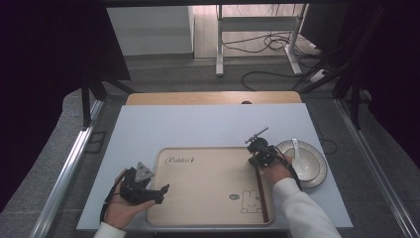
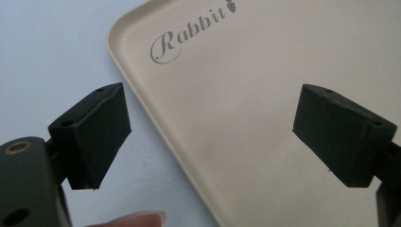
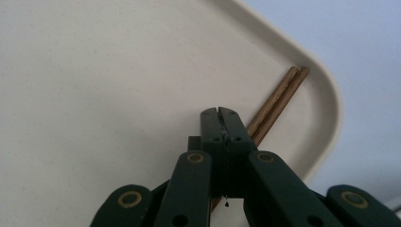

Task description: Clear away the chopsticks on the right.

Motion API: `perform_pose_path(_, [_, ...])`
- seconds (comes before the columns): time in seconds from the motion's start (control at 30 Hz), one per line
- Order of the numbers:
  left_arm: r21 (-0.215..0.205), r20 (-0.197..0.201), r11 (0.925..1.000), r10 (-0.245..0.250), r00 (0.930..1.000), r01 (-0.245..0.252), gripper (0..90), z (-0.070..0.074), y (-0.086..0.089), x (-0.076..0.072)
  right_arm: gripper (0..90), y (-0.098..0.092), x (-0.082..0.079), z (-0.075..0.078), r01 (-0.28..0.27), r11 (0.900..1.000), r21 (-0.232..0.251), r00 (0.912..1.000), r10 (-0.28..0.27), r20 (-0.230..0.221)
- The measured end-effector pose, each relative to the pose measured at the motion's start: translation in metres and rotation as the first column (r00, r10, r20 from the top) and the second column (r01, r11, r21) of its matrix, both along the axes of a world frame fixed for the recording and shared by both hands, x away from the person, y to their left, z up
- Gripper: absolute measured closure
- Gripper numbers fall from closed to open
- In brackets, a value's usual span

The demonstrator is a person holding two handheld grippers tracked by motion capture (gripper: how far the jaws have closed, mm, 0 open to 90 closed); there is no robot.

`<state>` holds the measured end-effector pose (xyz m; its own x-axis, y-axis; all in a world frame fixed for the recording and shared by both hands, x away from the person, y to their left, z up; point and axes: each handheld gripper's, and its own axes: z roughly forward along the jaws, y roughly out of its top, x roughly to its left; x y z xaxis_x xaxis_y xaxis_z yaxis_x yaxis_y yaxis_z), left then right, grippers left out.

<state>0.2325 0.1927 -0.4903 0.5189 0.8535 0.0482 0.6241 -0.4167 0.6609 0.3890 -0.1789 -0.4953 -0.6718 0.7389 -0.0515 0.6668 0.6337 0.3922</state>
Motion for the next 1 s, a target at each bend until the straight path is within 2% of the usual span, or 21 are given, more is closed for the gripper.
perform_pose_path(0.1, [-0.002,0.0,1.0,0.005,1.0,-0.005,11.8,0.0,0.001,-0.001,89.4,-0.002,-0.003,0.001,0.002,1.0,0.003,1.0,-0.002,0.008])
perform_pose_path(0.2, [0.001,0.002,1.0,0.008,1.0,-0.008,11.8,0.0,0.002,-0.001,89.4,0.001,-0.009,0.005,-0.017,1.0,0.008,0.999,0.017,0.042])
perform_pose_path(0.37, [0.003,0.008,1.0,0.006,0.9999,-0.006,11.8,0.001,0.001,-0.001,89.4,0.008,-0.022,0.017,-0.09,0.992,0.083,0.9912,0.081,0.105])
perform_pose_path(0.53, [0.003,0.012,1.0,-0.002,0.9999,0.002,11.8,0.002,-0.001,-0.002,89.3,0.0,-0.053,0.03,-0.151,0.972,0.177,0.9813,0.126,0.145])
perform_pose_path(0.7, [0.001,0.012,1.0,-0.004,0.9999,0.004,11.9,0.002,-0.003,-0.003,89.3,-0.021,-0.08,0.042,-0.166,0.95,0.264,0.9795,0.128,0.155])
perform_pose_path(0.83, [0.008,0.014,0.9999,-0.012,0.9998,0.012,11.9,0.002,-0.006,-0.003,89.3,-0.041,-0.098,0.05,-0.178,0.937,0.3,0.9757,0.129,0.178])
perform_pose_path(1.0, [0.002,0.013,1.0,-0.001,0.9999,0.001,11.8,0.002,-0.003,-0.001,88.3,-0.07,-0.122,0.047,-0.181,0.919,0.351,0.9748,0.12,0.188])
